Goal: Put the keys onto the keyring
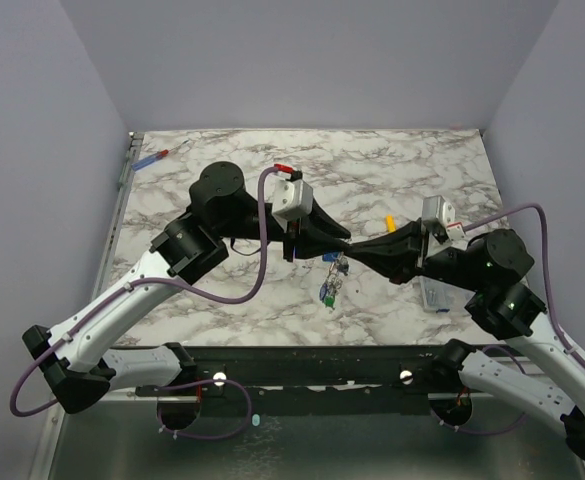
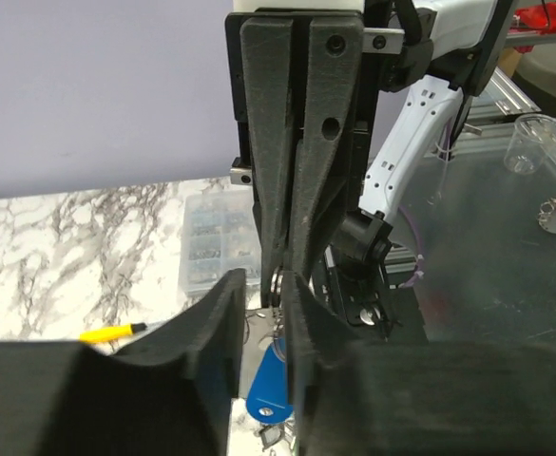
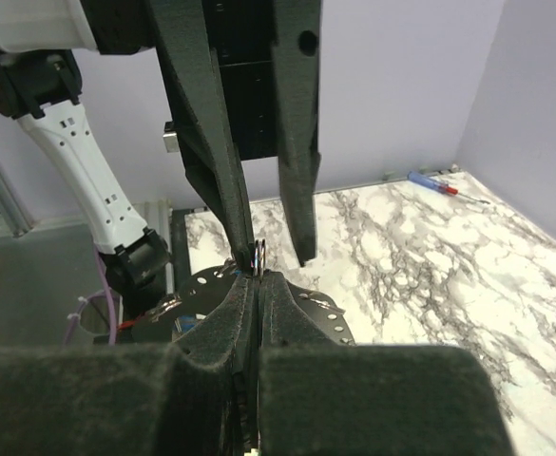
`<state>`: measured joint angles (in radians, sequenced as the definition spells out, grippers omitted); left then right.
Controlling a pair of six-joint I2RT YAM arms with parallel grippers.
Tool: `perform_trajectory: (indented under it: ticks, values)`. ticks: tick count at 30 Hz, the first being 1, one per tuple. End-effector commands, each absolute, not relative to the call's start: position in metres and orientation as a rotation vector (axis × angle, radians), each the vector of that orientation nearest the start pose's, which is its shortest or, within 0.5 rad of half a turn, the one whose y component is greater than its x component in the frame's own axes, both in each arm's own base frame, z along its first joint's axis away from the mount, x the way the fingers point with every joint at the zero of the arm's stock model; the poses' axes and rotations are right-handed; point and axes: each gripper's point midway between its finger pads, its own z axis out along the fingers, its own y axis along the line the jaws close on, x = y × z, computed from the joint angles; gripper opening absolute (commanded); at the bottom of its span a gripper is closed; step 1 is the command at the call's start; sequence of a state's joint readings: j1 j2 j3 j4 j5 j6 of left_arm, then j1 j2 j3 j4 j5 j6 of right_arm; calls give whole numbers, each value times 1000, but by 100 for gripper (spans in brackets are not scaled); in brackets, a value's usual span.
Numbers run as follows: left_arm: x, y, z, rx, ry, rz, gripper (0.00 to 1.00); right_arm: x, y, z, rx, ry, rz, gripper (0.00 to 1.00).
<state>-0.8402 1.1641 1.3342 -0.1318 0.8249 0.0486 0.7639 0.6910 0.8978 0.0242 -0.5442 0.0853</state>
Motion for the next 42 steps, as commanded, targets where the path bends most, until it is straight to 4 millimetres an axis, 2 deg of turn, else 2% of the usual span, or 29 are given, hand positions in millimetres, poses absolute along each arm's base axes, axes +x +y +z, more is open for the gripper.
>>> perform_trajectory:
  ticks: [1, 4, 10, 13, 20, 21, 23, 25, 33, 42]
  values:
    - [142, -342, 402, 1299, 1190, -1218, 32, 113, 250, 432, -952, 1004, 1073, 1]
    - [140, -344, 399, 1316, 1209, -1244, 29, 113, 249, 433, -953, 1003, 1073, 1]
    - [139, -348, 390, 1347, 1245, -1280, 12, 112, 250, 435, -956, 1002, 1073, 1]
    - [138, -349, 390, 1360, 1248, -1287, 0, 113, 249, 435, -961, 1006, 1062, 1]
    - [145, -350, 392, 1349, 1257, -1254, 0, 115, 248, 434, -962, 1010, 1040, 1]
    - [145, -350, 392, 1347, 1257, -1250, 0, 115, 248, 434, -969, 1013, 1035, 4]
    - [147, -349, 394, 1343, 1248, -1236, 0, 117, 249, 426, -984, 1057, 1032, 19]
    - [147, -349, 397, 1341, 1239, -1229, 0, 120, 248, 420, -1012, 1071, 996, 29]
    - [148, -349, 402, 1342, 1224, -1224, 0, 126, 238, 406, -1069, 1179, 884, 49]
    - [144, -350, 401, 1371, 1203, -1245, 0, 140, 230, 382, -1181, 1382, 764, 51]
